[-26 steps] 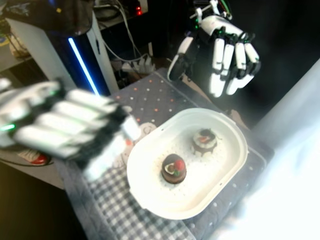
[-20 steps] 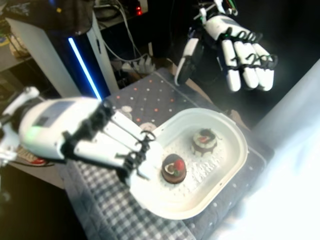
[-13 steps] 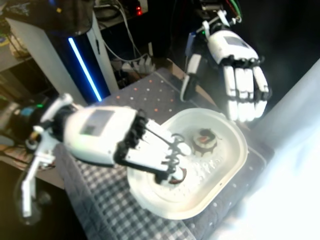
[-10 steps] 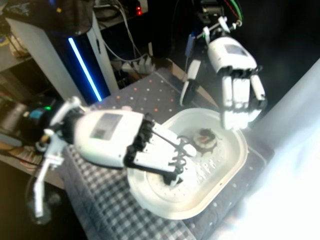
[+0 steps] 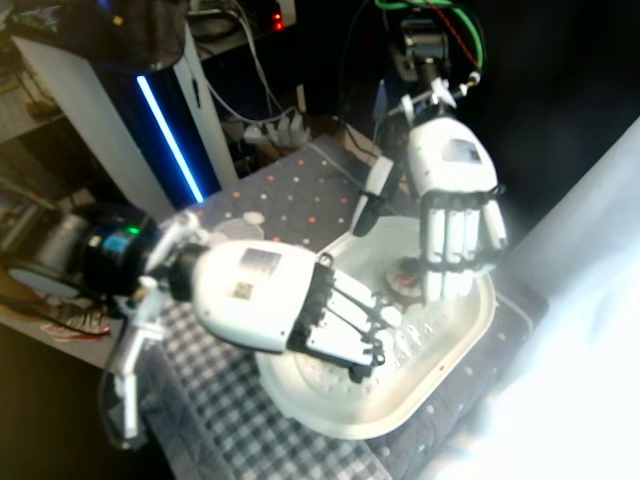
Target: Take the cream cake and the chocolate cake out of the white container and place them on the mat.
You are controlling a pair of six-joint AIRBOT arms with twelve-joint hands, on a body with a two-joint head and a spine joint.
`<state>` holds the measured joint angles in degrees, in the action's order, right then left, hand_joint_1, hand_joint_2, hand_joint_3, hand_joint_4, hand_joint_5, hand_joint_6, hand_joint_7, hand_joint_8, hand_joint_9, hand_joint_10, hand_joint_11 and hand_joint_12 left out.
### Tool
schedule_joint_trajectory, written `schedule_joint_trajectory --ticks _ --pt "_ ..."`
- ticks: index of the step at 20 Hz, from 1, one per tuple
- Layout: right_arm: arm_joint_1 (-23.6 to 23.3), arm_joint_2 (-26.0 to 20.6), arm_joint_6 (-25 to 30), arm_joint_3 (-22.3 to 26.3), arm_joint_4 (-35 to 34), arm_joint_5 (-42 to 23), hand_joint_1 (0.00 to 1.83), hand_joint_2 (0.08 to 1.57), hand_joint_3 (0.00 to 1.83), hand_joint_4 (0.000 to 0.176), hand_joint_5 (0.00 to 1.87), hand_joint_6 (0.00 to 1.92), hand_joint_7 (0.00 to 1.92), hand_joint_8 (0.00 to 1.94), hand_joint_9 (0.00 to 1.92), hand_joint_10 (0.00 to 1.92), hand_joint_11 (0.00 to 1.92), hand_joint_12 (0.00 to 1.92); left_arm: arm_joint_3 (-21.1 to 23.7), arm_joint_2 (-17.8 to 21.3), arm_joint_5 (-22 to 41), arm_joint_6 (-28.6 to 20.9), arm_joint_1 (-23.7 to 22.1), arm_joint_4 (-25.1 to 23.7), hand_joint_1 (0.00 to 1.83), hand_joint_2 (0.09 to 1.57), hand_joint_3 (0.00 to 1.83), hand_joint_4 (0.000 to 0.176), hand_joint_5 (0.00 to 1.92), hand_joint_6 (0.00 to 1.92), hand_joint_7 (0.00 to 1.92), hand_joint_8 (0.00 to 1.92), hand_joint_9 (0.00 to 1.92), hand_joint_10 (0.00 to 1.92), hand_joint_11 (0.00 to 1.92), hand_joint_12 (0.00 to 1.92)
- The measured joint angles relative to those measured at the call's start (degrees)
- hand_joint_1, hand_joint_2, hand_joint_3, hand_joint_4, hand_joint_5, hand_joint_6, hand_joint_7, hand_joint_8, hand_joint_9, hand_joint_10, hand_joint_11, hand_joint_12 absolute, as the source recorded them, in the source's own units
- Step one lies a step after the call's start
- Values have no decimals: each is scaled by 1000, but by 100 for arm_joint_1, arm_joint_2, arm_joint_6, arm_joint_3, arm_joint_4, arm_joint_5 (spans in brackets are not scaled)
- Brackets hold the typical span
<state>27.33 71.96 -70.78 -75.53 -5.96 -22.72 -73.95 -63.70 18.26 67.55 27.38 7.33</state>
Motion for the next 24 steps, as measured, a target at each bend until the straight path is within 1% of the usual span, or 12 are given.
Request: schedule_joint_trajectory --ticks 2,4,8,9,11,14,15,17,20,22,23,24 --pt "0 70 -94 -59 -2 168 812 871 1 0 571 0 742 2 495 790 285 1540 -39 -13 -129 44 0 0 802 830 1 0 415 4 458 2 513 8 0 1357" --pt "0 133 -315 -70 0 278 845 872 0 0 567 0 767 14 432 1040 297 1671 -55 -48 -243 201 -9 11 837 839 4 0 427 6 470 5 508 5 0 1338" --pt "0 186 -334 -63 0 334 850 879 1 0 579 2 730 1 469 850 296 1573 -57 -149 -439 485 -109 13 873 849 6 0 436 8 465 2 512 6 0 1342" --pt "0 179 -339 -68 0 337 855 881 1 0 564 0 715 0 450 833 266 1584 -57 -177 -527 643 -146 13 873 853 6 0 432 5 451 0 504 3 0 1331" --pt "0 179 -345 -92 -7 350 864 889 2 0 544 2 724 5 446 873 267 1593 -55 -190 -566 686 -149 13 862 854 5 0 436 6 439 0 507 4 0 1337" --pt "0 199 -345 -105 -22 372 892 913 2 0 572 6 711 2 513 672 286 1422 -142 -260 -654 702 -149 13 864 880 10 0 453 8 444 2 530 13 29 1320" --pt "0 221 -345 -111 -22 378 905 917 1 0 603 9 745 10 565 639 328 1420 -177 -282 -688 702 -151 13 887 907 19 0 464 11 451 4 534 14 27 1309" --pt "0 267 -345 -129 -22 398 939 922 1 0 635 12 775 17 589 652 337 1460 -245 -334 -741 704 -151 13 938 938 26 0 484 16 475 12 531 11 4 1290" --pt "0 280 -345 -175 -31 422 1008 949 5 0 695 22 812 24 605 656 333 1445 -319 -396 -800 708 -149 20 999 987 11 0 522 13 539 16 549 14 5 1255" --pt "0 293 -348 -177 -28 426 1101 980 3 0 779 23 879 33 666 647 387 1413 -319 -396 -802 706 -151 26 985 991 8 0 550 19 585 27 589 28 60 1273" --pt "0 306 -348 -177 -28 428 1101 980 3 0 779 23 879 33 666 647 387 1413 -319 -396 -807 706 -151 37 985 991 8 0 550 19 585 27 589 28 60 1273" --pt "0 317 -345 -181 -28 437 1158 999 2 0 820 18 908 26 725 572 422 1372 -339 -402 -815 706 -151 37 998 1021 12 0 598 28 651 35 653 47 125 1261"
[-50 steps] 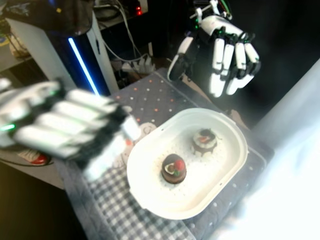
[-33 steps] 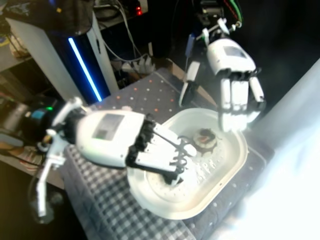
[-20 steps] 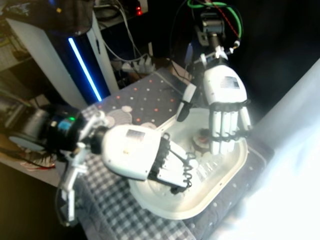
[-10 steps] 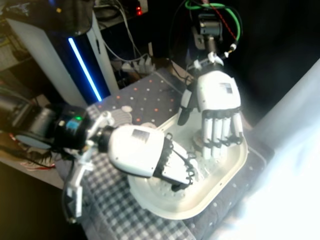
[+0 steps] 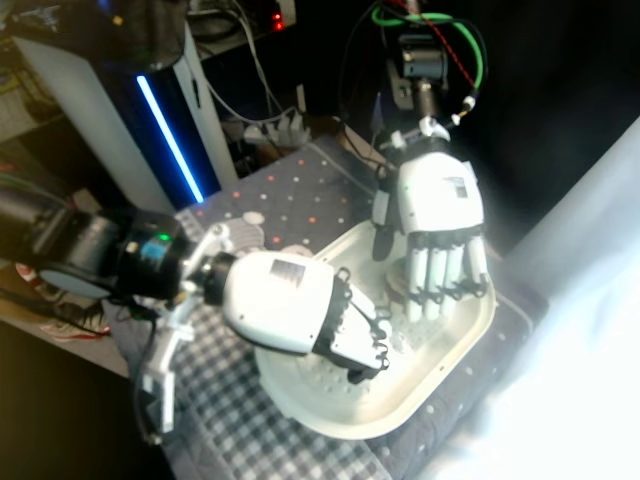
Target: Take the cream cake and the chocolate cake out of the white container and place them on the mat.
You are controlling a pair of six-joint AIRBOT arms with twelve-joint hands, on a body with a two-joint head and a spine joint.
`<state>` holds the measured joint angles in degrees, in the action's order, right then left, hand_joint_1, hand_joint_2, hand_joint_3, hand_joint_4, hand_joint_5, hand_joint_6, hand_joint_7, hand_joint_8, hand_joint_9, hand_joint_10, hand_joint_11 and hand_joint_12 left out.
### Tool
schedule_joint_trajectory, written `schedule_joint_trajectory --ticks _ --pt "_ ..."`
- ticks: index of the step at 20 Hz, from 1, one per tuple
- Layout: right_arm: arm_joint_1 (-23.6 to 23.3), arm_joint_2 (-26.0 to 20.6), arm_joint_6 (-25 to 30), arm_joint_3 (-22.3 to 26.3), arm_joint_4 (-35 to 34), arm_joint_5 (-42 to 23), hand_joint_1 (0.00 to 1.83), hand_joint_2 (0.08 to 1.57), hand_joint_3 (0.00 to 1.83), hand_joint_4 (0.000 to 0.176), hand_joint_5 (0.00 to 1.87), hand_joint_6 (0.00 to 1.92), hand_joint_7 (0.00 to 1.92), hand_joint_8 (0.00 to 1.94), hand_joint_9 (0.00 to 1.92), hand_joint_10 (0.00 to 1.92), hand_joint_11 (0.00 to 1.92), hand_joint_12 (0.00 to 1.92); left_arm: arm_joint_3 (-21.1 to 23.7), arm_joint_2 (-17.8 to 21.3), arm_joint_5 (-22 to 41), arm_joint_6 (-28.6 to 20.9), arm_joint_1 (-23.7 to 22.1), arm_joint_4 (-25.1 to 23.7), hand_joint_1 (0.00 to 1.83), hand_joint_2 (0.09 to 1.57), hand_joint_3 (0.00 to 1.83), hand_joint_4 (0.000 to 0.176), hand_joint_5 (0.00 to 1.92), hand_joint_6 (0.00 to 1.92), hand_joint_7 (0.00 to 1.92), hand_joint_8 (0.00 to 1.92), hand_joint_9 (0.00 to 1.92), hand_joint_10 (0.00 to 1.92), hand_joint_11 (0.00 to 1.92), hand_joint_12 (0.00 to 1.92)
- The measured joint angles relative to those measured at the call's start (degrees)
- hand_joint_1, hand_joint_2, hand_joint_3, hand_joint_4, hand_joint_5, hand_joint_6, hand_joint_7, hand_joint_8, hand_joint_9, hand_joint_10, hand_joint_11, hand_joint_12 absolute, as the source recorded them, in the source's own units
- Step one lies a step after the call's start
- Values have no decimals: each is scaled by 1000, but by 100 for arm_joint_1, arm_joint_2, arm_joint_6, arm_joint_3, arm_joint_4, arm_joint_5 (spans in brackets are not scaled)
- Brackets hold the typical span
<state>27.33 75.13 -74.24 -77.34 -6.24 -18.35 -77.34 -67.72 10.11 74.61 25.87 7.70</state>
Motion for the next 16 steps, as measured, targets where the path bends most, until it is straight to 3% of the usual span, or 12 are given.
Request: schedule_joint_trajectory --ticks 1,3,4,5,6,7,16 --pt "0 11 0 0 0 15 1204 1021 4 0 882 25 950 27 796 519 482 1343 -2 0 0 2 0 2 1092 1100 10 0 745 47 822 53 814 100 293 1275" --pt "0 11 0 0 -2 15 1207 1031 3 0 908 25 969 27 815 522 486 1365 -11 -2 13 0 0 15 1128 1128 6 0 795 44 876 52 866 121 356 1276" --pt "-2 11 2 0 -2 11 1173 1119 0 0 972 764 1017 27 840 576 539 1405 -39 -17 33 0 0 31 1187 1167 8 0 769 983 930 920 972 214 513 1301" --pt "-2 11 2 0 -2 -7 1198 1135 0 0 958 1006 960 868 872 712 580 1479 -50 -37 42 0 0 37 1342 1207 0 0 702 1284 793 1237 808 1373 644 1331" --pt "-2 11 2 -4 -2 -13 1198 1135 0 0 958 1006 960 868 872 712 580 1479 -50 -42 44 2 0 39 1342 1207 0 0 702 1284 793 1237 808 1373 644 1331" --pt "-2 11 0 -7 -7 -11 1205 1148 0 4 962 1032 876 1154 843 863 589 1535 -63 -70 37 9 0 39 1472 1191 0 0 741 1231 792 1193 798 1308 627 1742" --pt "-2 11 2 -4 -11 15 1209 1150 0 0 973 999 859 1211 807 960 559 1579 -63 -70 -11 9 2 74 1474 1194 1 0 743 1212 806 1168 782 1329 590 1792"
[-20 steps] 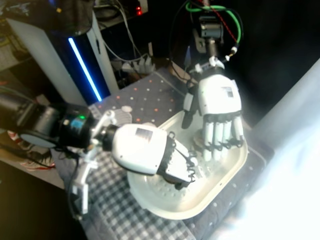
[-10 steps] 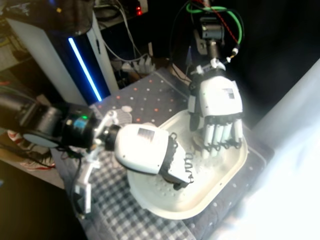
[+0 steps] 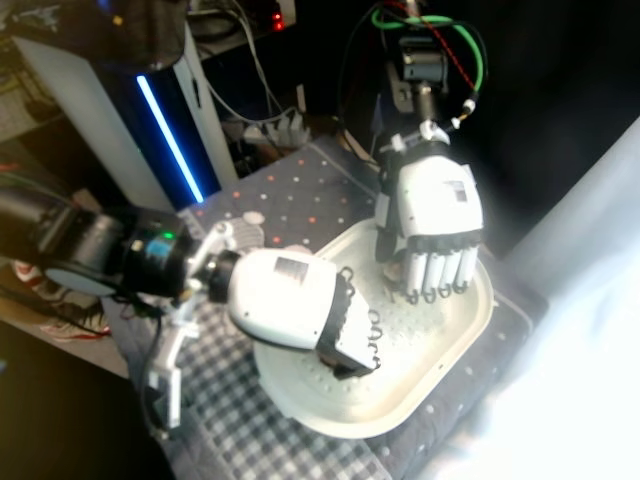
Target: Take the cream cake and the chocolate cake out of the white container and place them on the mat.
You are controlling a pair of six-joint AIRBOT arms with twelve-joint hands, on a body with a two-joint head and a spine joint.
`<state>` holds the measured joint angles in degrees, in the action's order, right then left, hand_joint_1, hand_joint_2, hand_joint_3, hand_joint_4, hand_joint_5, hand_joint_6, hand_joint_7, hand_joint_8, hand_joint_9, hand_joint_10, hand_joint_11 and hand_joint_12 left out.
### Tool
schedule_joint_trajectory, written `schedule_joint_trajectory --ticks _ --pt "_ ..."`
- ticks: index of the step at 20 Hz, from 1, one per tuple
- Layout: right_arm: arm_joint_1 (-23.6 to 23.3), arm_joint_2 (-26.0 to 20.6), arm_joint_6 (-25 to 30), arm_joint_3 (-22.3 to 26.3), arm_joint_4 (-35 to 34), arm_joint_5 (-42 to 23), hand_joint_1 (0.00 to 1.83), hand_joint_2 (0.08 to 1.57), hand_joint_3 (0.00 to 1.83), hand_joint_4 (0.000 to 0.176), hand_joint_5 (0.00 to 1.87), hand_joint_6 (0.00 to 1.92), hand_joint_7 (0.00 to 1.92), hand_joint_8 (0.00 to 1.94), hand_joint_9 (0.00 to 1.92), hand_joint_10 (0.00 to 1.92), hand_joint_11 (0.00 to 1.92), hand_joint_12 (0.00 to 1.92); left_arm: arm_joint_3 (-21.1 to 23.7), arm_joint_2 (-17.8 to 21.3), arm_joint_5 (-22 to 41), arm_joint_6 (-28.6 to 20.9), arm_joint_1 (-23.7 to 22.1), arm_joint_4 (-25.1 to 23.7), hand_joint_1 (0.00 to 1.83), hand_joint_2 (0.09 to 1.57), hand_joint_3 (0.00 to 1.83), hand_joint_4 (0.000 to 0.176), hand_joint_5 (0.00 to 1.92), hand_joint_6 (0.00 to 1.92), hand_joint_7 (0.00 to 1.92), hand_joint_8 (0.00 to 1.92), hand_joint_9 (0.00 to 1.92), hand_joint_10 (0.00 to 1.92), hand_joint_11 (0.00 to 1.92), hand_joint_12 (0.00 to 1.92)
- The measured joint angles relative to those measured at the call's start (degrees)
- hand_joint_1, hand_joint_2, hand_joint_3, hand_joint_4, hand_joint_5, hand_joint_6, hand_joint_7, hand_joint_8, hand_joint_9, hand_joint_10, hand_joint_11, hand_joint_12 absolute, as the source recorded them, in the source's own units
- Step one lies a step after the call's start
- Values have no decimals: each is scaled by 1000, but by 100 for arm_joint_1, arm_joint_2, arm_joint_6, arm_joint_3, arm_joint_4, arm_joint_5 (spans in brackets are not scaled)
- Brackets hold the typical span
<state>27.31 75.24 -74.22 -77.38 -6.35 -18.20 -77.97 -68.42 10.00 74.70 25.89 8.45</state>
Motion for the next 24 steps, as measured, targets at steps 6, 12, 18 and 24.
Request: schedule_joint_trajectory --ticks 6,12,18,24 --pt "0 -35 -4 57 0 -52 1210 1151 0 0 966 987 864 1233 773 1183 552 1726 -57 -31 -28 39 -186 -61 1348 1214 1 0 730 1245 772 1278 753 1496 546 1475" --pt "2 -627 -4 680 42 -726 1212 1139 2 6 966 993 911 1156 880 1035 663 1586 680 461 479 39 -358 -470 1361 1191 0 0 764 1019 825 1286 855 1520 766 1645" --pt "2 -1185 22 1707 367 -1515 1252 1124 0 0 923 936 1020 1129 958 1235 808 1685 1572 1097 994 35 -337 -909 1363 1169 0 0 759 1145 878 1142 872 1393 784 1523" --pt "162 -2022 -24 2538 426 -2446 1242 1192 3 0 871 854 835 1528 1055 1755 1022 1901 2564 1978 1788 44 76 -1062 1363 1167 0 0 745 1180 872 1113 907 1346 819 1448"
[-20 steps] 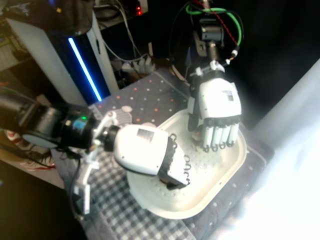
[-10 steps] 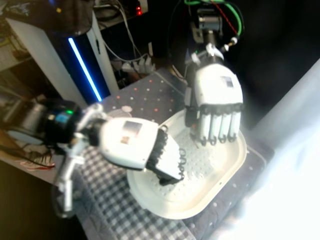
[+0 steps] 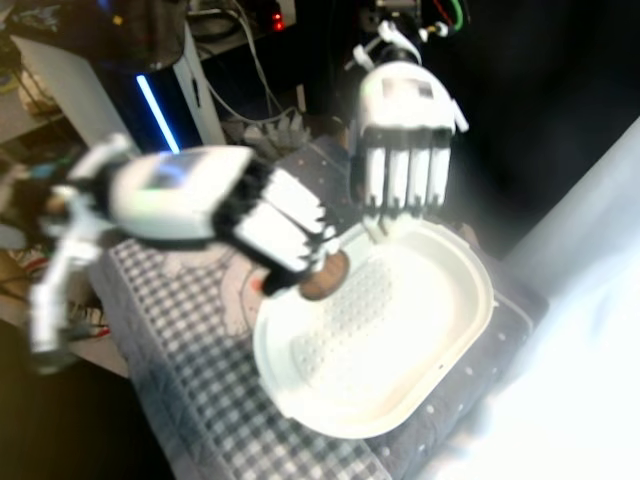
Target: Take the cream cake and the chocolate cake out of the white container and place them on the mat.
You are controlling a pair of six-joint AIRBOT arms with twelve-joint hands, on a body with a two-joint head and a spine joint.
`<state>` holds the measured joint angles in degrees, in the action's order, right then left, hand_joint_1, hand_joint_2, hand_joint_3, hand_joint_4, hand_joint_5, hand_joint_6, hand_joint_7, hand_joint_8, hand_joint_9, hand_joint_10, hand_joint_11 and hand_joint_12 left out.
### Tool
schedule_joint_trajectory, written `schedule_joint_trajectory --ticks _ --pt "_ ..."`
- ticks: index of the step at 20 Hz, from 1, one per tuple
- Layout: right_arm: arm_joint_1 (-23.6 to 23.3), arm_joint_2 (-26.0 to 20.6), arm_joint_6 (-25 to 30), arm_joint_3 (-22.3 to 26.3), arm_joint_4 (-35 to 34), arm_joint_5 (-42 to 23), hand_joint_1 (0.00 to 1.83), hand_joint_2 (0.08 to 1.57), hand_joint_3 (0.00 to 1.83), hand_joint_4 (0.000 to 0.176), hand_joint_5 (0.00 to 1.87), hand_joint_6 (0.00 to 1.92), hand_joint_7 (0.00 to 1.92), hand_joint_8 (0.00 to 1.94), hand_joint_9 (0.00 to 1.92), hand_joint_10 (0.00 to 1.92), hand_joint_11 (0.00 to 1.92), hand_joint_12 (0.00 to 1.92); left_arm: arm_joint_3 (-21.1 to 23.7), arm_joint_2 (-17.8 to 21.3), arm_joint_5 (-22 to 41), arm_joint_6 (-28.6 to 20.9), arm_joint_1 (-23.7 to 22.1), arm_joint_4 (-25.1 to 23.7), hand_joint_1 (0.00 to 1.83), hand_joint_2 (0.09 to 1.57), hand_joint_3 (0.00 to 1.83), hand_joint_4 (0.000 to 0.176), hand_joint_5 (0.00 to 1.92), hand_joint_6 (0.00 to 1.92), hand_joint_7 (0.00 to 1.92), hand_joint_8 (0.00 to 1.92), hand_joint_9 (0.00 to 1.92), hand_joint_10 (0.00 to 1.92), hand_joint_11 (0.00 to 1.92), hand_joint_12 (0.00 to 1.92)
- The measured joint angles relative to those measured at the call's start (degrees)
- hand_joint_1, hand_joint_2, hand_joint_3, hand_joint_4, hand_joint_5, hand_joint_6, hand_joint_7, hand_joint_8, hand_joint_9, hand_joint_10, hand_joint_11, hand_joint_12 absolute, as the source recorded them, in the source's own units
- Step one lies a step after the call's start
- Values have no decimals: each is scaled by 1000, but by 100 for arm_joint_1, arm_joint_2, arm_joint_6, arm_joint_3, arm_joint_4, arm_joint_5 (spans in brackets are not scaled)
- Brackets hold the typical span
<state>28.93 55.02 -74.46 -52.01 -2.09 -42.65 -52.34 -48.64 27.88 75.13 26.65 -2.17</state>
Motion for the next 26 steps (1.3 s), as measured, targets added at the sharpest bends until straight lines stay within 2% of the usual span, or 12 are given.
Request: schedule_joint_trajectory --ticks 3,5,11,13,14,16,19,22,23,24,25,26 --pt "577 -273 39 382 173 -55 1241 1196 0 0 887 854 814 1557 979 1703 968 1880 365 205 105 -9 144 -267 1363 1165 0 0 753 1144 874 1121 906 1355 822 1451" --pt "831 -564 33 570 79 -81 1253 1168 0 0 931 809 873 1463 878 1603 640 1775 590 396 22 -4 146 -402 1365 1166 0 0 748 1164 854 1135 922 1336 832 1417" --pt "1829 -715 11 1038 -404 -264 1272 1123 0 0 1011 697 968 1303 751 1608 710 1896 1191 754 -223 -7 525 -516 1355 1198 1 0 693 1197 777 1270 879 1410 815 1448" --pt "2124 -717 13 1145 -621 -223 1276 1106 0 0 1041 697 1004 1222 723 1538 646 1870 1305 846 -326 -2 584 -514 1354 1198 0 0 695 1211 788 1256 864 1423 801 1465" --pt "2260 -726 7 1193 -752 -223 1280 1081 0 0 1110 617 1039 1140 743 1345 620 1712 1360 852 -409 0 605 -516 1349 1207 1 0 669 1289 796 1261 825 1434 761 1488" --pt "2441 -745 9 1305 -876 -293 1282 1068 0 0 1120 603 1079 1066 741 1396 624 1757 1445 850 -505 -7 734 -527 1346 1213 1 0 649 1315 780 1289 826 1423 744 1484" --pt "2621 -713 232 1377 -894 -302 1277 1093 1 0 1090 623 1006 1207 668 1427 487 1794 1521 850 -638 -68 960 -538 1335 1239 2 0 632 1341 739 1359 754 1547 622 1648" --pt "2787 -629 304 1403 -931 -365 1280 1089 0 0 1053 662 1057 1143 729 1486 516 1766 1521 802 -675 -299 1209 -533 1334 1242 1 0 636 1275 738 1370 747 1601 709 1763" --pt "2793 -599 302 1408 -931 -380 1282 1082 0 0 1056 675 1079 1097 733 1445 472 1738 1523 800 -686 -382 1279 -540 1210 1250 2 0 660 1289 791 1459 719 1513 722 1817" --pt "2793 -599 304 1408 -925 -382 1191 1082 5 0 1042 860 1016 1011 674 1413 389 1744 1526 776 -664 -448 1340 -535 1181 1263 3 0 620 1337 801 1480 685 1505 680 1892" --pt "2793 -592 304 1408 -942 -387 1060 1035 0 0 920 827 961 936 625 1360 312 1727 1526 743 -625 -527 1423 -535 891 1201 0 0 508 923 641 1075 541 1338 405 1845" --pt "2793 -568 302 1408 -951 -404 988 1001 0 0 877 800 959 881 624 1316 292 1693 1528 730 -605 -638 1515 -540 768 1168 0 0 498 672 602 853 467 1249 272 1823"
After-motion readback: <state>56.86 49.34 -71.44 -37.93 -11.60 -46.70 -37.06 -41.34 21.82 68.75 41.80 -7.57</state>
